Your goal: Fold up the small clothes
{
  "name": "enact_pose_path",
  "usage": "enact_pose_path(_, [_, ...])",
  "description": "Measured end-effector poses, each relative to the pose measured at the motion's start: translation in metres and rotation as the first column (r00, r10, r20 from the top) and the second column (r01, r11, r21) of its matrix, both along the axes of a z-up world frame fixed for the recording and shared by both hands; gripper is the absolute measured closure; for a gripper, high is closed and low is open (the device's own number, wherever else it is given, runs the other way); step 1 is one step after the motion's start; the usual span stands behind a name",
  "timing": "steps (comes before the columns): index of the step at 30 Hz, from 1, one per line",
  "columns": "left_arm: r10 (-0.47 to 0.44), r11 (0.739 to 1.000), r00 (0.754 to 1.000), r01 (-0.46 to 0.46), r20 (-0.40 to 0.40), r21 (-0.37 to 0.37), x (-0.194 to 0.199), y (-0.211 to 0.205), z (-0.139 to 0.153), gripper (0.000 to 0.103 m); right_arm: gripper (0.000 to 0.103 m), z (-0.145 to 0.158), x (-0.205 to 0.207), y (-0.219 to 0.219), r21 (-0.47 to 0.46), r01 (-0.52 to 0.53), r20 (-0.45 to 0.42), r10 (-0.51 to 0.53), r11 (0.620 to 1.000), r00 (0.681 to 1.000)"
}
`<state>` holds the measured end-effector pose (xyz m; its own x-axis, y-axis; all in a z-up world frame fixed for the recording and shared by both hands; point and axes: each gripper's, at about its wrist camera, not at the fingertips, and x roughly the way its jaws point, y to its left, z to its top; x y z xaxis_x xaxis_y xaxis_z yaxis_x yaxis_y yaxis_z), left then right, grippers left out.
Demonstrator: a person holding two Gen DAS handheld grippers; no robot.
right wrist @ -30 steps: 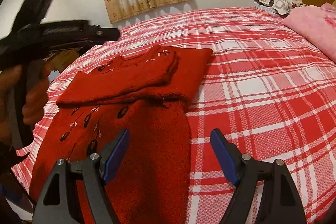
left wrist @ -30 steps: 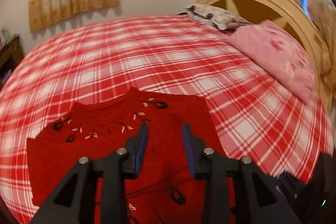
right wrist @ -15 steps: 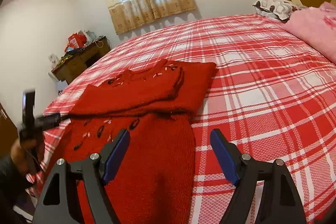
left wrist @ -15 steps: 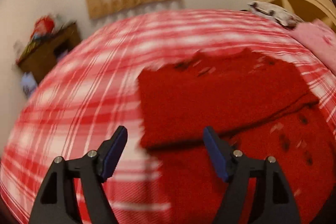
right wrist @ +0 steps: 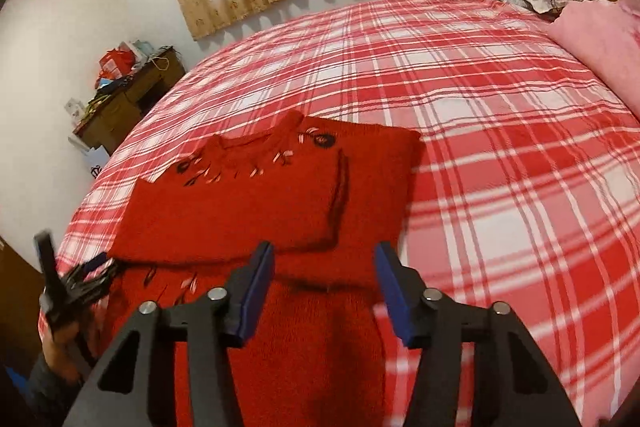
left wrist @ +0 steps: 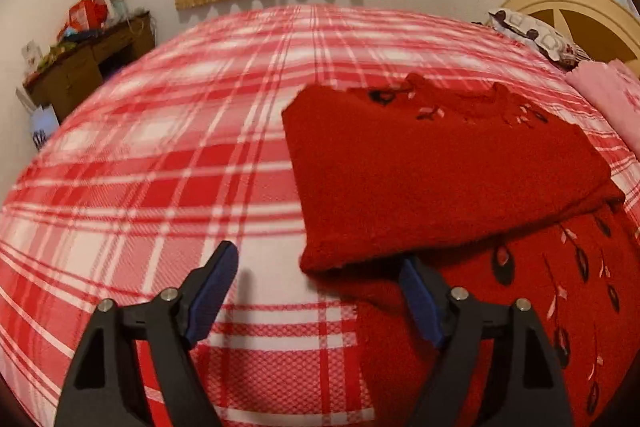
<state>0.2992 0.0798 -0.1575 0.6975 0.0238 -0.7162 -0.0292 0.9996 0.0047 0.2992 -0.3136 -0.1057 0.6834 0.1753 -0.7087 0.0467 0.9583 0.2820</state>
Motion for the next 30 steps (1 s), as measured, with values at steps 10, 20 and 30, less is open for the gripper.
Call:
enact_pose_path(10, [0.000,0.998,0.999,0.002,0.039,-0.062,-0.006,0.006,0.004,0.007,0.085,-0.035,0.053,0.028,-0.104,-0.015,-0.112,0.003,0.994,0.994])
enact_pose_path(20, [0.005,0.997,0.999,-0.002,0.037,-0.074,-0.005,0.009,0.003,0.007,0.090,-0.004,0.014,0.015,-0.200,0.031,-0.002,-0.032,0.979,0.999])
enact_pose_path(30, [0.029,0.992,0.995,-0.016,0.099,-0.129,-0.021,0.019,0.021,0.007,0.059,-0.006,0.005,0.007,-0.297,0.073,-0.023,-0.083,0.952,0.996])
